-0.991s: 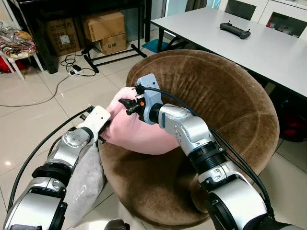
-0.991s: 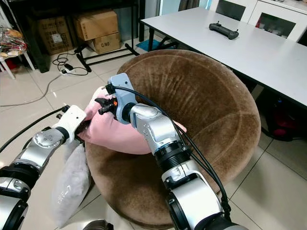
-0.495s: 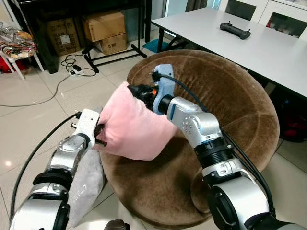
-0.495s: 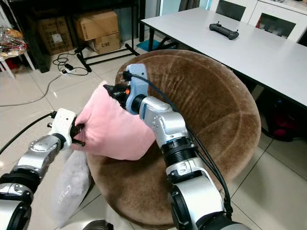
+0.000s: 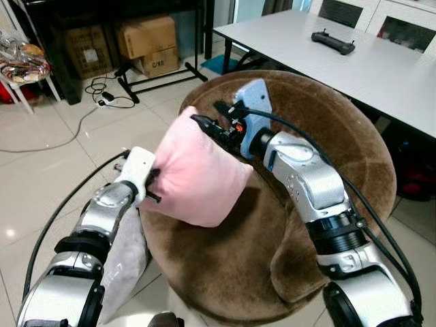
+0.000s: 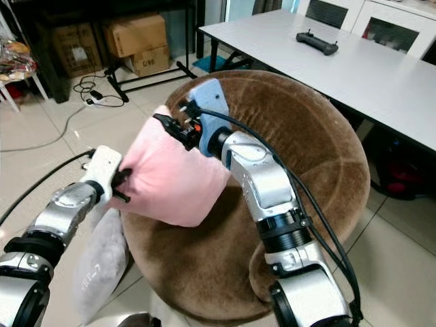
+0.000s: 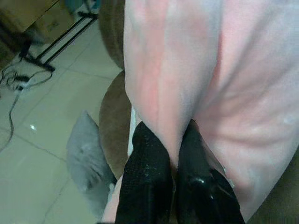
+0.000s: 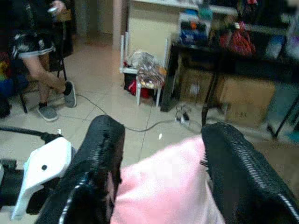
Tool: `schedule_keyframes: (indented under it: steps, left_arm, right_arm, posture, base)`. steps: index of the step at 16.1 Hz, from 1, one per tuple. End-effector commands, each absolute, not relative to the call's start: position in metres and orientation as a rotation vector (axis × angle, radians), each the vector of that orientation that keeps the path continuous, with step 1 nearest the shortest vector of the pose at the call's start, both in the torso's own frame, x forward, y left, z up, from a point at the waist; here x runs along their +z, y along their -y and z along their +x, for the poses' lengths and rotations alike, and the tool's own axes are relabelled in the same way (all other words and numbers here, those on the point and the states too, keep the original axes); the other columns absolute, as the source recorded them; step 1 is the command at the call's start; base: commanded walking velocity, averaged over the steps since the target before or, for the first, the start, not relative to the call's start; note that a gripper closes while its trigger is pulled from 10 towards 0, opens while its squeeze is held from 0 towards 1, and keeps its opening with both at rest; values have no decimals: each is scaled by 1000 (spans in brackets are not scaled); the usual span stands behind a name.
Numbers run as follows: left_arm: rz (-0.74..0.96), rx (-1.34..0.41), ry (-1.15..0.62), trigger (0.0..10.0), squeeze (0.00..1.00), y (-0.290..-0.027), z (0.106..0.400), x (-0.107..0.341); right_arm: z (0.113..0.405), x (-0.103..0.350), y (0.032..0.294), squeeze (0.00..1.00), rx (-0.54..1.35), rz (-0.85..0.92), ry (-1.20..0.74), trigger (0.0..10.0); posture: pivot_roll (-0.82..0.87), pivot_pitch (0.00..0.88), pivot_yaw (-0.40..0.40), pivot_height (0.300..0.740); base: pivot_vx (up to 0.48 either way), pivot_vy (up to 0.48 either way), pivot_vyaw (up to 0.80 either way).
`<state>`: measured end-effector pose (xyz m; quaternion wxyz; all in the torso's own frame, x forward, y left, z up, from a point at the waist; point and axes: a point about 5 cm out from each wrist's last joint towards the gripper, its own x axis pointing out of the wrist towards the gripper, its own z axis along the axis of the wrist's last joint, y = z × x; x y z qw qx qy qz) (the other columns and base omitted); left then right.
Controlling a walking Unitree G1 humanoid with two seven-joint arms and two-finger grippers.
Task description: Move the pillow to the sofa from floor
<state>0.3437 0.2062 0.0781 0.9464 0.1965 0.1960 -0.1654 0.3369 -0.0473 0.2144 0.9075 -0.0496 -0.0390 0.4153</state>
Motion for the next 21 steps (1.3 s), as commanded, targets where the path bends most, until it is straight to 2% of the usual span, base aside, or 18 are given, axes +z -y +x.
schedule_keyframes:
  steps: [1,4,8,11,12,13,14,16,17,18,19,21]
  left_arm:
    - [463,-376,-367,0,0,-205,349,90]
    - [578,-455,-421,0,0,-212,346,90]
    - [609,-534,-423,0,0,-205,344,93]
    - [611,-577,-413,0,0,-199,342,95]
    - [588,-544,-399,0,0,-201,343,96]
    - [562,-457,-373,0,0,-207,347,99]
    - [532,-361,-348,0,0,-214,352,105]
    - [520,-318,-321,0,0,-216,354,110]
    - [451,-291,-287,0,0,-215,355,116]
    - [390,-252,-239,0,0,-214,354,121]
    - [398,-241,-196,0,0,-212,351,124]
    - [421,-235,-141,0,0,-204,344,123]
  right_arm:
    - [335,223,48,1000,879,-161,134,10000]
    - [327,224,40,1000,995,-412,222,10000]
    - [310,209,2,1000,1221,-756,329,10000]
    - [306,206,-8,1000,1252,-774,349,10000]
    - [310,203,-6,1000,1192,-759,326,10000]
    - [319,197,1,1000,1106,-717,285,10000]
    - [332,187,21,1000,967,-615,196,10000]
    - [346,177,50,1000,769,-534,105,10000]
    - [355,166,84,133,555,-413,8,10000]
    - [355,152,114,0,387,-298,-65,10000]
    - [347,141,128,0,313,-220,-99,10000]
    - [330,124,137,0,222,-103,-157,10000]
  posture:
    - [25,0,-19,740]
    - [25,0,-19,740]
    - [47,0,-35,740]
    - [47,0,-35,740]
    - [64,0,-54,740]
    - [63,0,-55,740]
    - [60,0,-55,740]
    - [48,0,-47,740]
    - [38,0,-37,740]
    - [28,0,-27,740]
    - [19,0,-17,740]
    - [12,0,-9,740]
  base:
    - [0,0,0]
    - [0,0,0]
    - [0,0,0]
    - [0,0,0]
    - [0,0,0]
    - [0,0,0]
    - [0,0,0]
    - [0,0,0]
    - [0,0,0]
    - [0,0,0]
    - [0,0,0]
    - [0,0,0]
